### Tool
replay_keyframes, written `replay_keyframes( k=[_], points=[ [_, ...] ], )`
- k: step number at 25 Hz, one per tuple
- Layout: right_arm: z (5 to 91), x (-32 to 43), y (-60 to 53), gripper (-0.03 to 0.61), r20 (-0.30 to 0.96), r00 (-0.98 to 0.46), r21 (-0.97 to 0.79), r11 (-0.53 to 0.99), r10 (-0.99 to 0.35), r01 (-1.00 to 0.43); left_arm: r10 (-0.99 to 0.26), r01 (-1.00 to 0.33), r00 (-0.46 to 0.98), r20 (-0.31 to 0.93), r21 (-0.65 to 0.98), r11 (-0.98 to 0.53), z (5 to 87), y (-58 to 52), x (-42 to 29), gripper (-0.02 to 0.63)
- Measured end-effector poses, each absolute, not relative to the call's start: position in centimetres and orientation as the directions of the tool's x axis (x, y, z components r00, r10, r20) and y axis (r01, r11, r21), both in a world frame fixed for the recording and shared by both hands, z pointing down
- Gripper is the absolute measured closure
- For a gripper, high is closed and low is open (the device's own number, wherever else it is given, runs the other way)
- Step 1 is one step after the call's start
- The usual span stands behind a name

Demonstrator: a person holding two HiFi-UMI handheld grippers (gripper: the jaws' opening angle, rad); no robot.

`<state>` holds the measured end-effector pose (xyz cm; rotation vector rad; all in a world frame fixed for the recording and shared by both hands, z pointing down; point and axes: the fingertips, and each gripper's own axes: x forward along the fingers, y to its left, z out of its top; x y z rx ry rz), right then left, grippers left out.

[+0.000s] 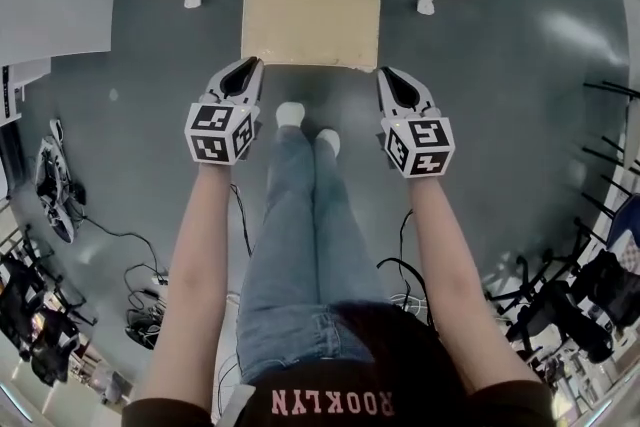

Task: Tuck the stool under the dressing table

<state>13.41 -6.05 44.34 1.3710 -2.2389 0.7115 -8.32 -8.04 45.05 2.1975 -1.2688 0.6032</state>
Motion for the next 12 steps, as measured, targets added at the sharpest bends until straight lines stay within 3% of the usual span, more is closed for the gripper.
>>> replay_keyframes(
  k=[6, 9, 10, 12],
  points=[
    [51.4, 13.8, -5.9, 0.566, 0.648, -0.415, -0.232, 0.354, -0.638, -0.906, -0.631, -0.903, 0.416, 0.654, 0.217, -0.371, 51.3, -8.0, -9.9, 0.604],
    [54.3, 13.8, -5.7, 0.458, 0.679, -0.413, -0.236, 0.351, -0.607, -0.906, -0.622, -0.913, 0.395, 0.676, 0.219, -0.343, 53.7, -7.8, -11.1, 0.598],
    [55.2, 13.8, -5.6, 0.442, 0.689, -0.411, -0.238, 0.349, -0.598, -0.906, -0.616, -0.916, 0.391, 0.684, 0.224, -0.333, 54.4, -7.6, -11.5, 0.581],
    [56.9, 13.8, -5.3, 0.413, 0.706, -0.407, -0.242, 0.342, -0.580, -0.908, -0.601, -0.919, 0.385, 0.700, 0.231, -0.320, 55.9, -7.1, -12.4, 0.484]
  ],
)
